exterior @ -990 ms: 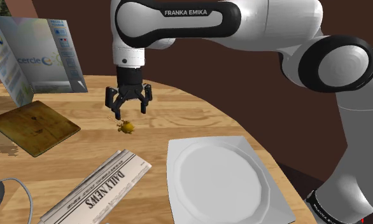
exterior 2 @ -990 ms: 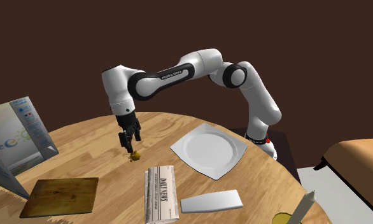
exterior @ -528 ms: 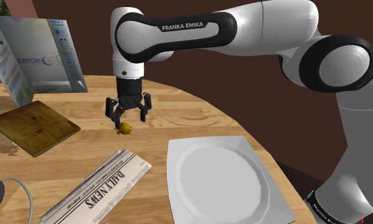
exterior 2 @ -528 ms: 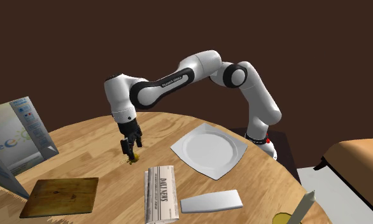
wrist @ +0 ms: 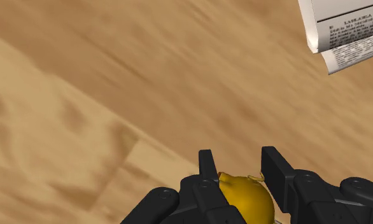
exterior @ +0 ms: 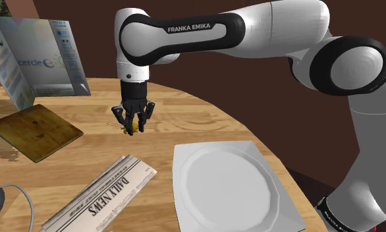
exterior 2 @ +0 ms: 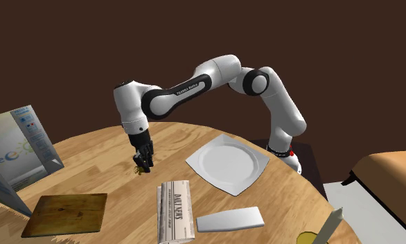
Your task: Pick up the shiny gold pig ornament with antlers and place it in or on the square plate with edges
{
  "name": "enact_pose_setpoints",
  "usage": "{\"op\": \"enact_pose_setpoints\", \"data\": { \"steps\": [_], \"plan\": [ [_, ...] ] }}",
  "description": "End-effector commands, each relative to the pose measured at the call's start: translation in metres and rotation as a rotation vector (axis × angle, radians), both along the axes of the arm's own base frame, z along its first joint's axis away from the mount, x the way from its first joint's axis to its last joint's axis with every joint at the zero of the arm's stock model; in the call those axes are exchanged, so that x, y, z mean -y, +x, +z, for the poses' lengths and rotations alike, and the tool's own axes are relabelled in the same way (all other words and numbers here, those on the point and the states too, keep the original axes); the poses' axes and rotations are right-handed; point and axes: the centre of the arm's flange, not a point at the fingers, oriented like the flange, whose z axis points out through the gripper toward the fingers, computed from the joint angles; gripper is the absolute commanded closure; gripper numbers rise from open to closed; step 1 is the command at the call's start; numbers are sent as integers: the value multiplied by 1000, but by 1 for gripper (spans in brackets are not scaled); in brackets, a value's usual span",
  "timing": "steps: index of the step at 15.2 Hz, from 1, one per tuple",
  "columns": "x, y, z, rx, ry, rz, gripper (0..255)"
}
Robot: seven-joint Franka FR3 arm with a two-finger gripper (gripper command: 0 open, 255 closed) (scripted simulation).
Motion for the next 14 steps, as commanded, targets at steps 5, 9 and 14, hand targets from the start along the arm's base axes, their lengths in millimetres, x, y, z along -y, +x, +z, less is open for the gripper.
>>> {"op": "enact_pose_setpoints", "data": {
  "steps": [5, 9, 14],
  "plan": [
    [0, 0, 0, 0, 0, 0, 255],
    [0, 0, 5, 0, 0, 0, 255],
    [0, 0, 32, 0, 0, 0, 255]
  ]
}}
